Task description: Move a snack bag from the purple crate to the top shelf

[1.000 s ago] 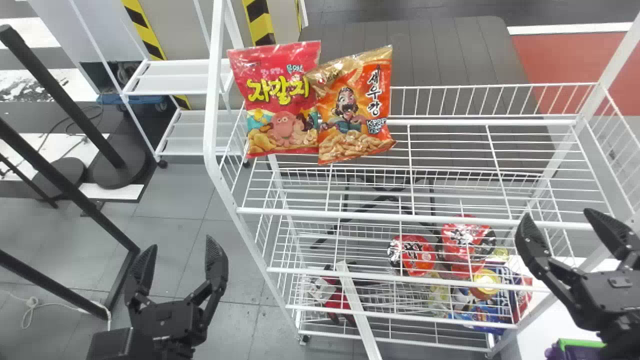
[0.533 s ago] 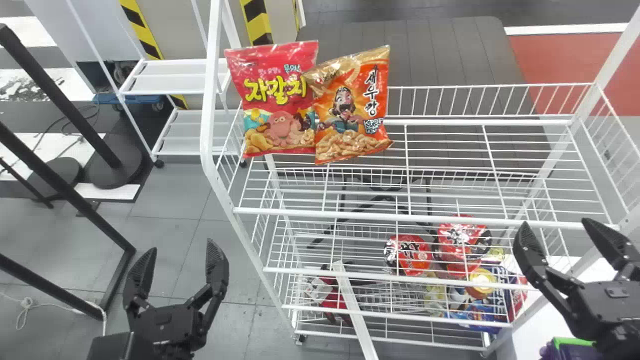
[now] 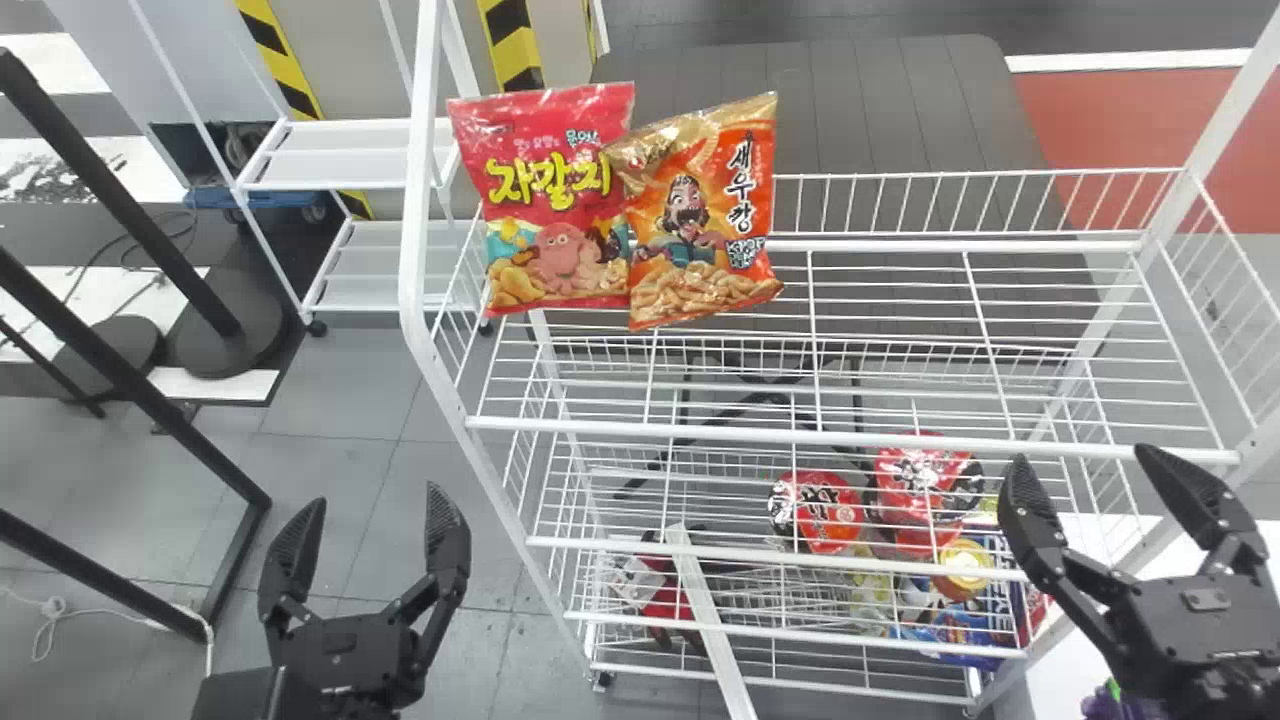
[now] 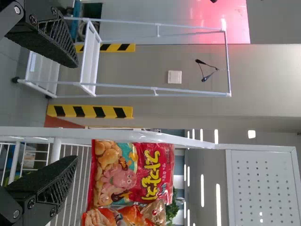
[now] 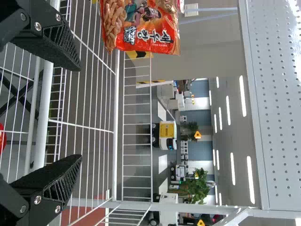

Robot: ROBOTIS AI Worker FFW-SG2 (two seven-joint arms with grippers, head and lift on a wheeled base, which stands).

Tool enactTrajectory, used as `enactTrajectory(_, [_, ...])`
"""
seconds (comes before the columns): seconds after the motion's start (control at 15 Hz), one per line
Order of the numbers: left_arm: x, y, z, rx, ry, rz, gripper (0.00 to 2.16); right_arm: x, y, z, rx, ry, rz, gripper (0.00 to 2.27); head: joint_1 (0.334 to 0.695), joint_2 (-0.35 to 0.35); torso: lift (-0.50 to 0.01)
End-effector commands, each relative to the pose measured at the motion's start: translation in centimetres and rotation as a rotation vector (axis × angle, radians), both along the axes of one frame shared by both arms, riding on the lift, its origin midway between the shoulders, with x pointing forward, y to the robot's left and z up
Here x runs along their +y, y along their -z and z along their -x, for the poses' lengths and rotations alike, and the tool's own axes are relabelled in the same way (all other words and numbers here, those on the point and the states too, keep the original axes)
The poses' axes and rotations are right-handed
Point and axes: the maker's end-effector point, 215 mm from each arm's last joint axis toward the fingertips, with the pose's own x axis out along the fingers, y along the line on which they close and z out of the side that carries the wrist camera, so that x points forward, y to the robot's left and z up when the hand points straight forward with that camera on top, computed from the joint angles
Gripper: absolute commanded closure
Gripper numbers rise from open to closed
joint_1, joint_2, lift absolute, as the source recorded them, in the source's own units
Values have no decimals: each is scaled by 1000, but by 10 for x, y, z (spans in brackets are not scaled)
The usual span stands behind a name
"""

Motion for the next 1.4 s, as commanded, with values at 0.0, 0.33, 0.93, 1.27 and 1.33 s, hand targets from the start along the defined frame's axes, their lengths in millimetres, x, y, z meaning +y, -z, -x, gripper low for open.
enactTrajectory(0.0, [1,1,1,2,-1,-1,137,7,-4,0,-11,-9,-5,184,695,147,0])
enactTrajectory(0.33, [2,1,1,3,-4,-1,137,11,-5,1,-16,-16,-3,184,695,160,0])
enactTrajectory(0.93, [4,3,2,7,-9,0,137,14,-7,1,-22,-21,5,184,695,174,0])
enactTrajectory(1.27, [5,5,2,12,-9,-2,137,15,-7,1,-23,-25,7,184,695,175,0])
enactTrajectory(1.33, [5,4,1,10,-9,-2,137,15,-7,1,-23,-25,7,184,695,177,0])
